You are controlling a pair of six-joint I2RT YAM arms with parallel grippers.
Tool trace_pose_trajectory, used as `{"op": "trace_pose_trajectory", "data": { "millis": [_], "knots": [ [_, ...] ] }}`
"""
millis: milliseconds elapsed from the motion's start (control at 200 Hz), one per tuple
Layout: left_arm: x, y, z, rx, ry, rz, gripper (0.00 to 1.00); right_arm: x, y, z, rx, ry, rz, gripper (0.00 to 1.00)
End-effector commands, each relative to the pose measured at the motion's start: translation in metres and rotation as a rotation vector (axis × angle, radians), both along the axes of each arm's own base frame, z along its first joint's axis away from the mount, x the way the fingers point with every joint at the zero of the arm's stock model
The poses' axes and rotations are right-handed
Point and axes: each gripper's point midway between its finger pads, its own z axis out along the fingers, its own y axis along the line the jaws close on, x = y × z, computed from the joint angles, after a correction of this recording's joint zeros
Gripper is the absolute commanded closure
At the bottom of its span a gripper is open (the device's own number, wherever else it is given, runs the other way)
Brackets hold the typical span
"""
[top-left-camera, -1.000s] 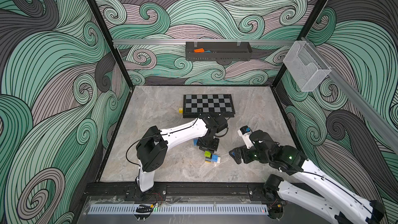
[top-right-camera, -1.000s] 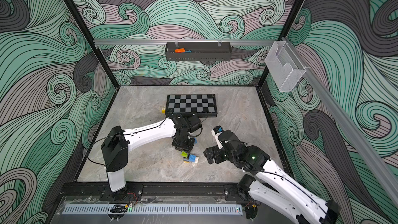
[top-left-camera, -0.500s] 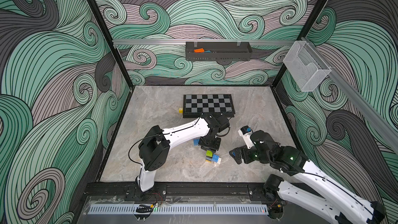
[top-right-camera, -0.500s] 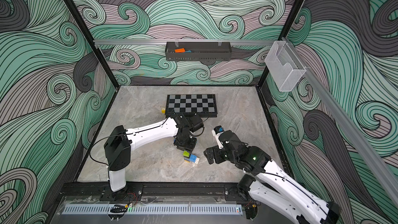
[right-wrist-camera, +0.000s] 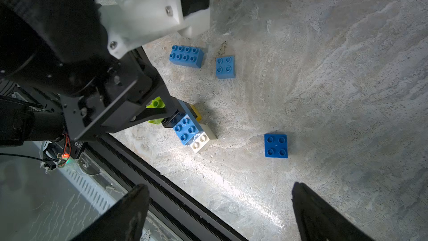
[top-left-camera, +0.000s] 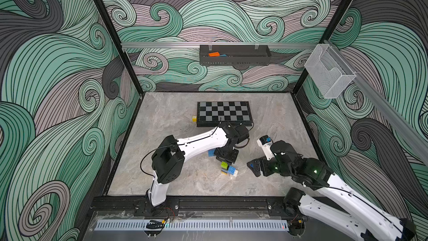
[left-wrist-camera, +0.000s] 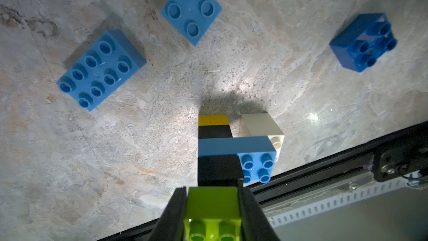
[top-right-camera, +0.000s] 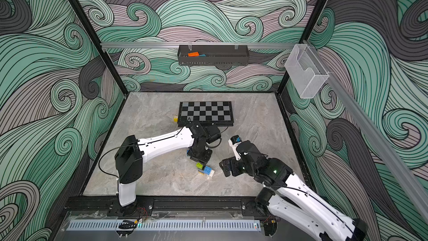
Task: Assemble a giraffe with lego
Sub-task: Assemble the lego brick with the lego brick.
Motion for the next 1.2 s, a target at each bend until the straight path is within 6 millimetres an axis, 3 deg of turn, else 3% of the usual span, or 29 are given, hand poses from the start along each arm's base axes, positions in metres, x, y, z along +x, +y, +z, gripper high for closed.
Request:
{"op": "trace_pose_trajectory", "data": {
  "millis": [0,280,695,1196],
  "knots": [
    [0.0,0.01,0.004,0.056,-0.019,-0.078,1.0,0.0,-0.006,-0.005,-0.015,0.011,-0.029,0.01],
    [-0.001,0.009,0.003,0.038,-0.021,-0.149,1.0,0.0,-0.007,-0.007,-0.02,0.013,-0.036,0.01],
    [-0.002,0.002,0.016,0.02,-0.007,-0.001,1.0,0.002,-0.007,-0.004,-0.027,0.01,-0.04,0.01],
    [-0.003,-0.015,0.003,-0.037,0.013,0.05,1.0,0.0,0.0,0.001,-0.012,0.011,0.011,0.01]
  ]
}}
